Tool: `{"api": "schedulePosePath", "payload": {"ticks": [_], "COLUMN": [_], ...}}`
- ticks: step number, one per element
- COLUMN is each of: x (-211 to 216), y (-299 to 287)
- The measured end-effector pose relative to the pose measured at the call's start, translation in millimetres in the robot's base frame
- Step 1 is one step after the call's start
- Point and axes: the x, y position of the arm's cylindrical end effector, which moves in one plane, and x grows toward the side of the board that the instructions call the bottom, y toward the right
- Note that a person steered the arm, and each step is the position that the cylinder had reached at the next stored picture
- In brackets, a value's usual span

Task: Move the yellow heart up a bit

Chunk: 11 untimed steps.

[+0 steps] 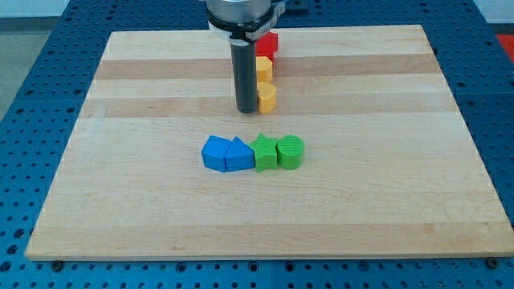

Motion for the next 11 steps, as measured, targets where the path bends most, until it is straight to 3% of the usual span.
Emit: {"api": "schedulePosePath", "payload": {"ticks": [6, 11], "x": [10.6, -15.8], "y": [40.2, 46.1]}}
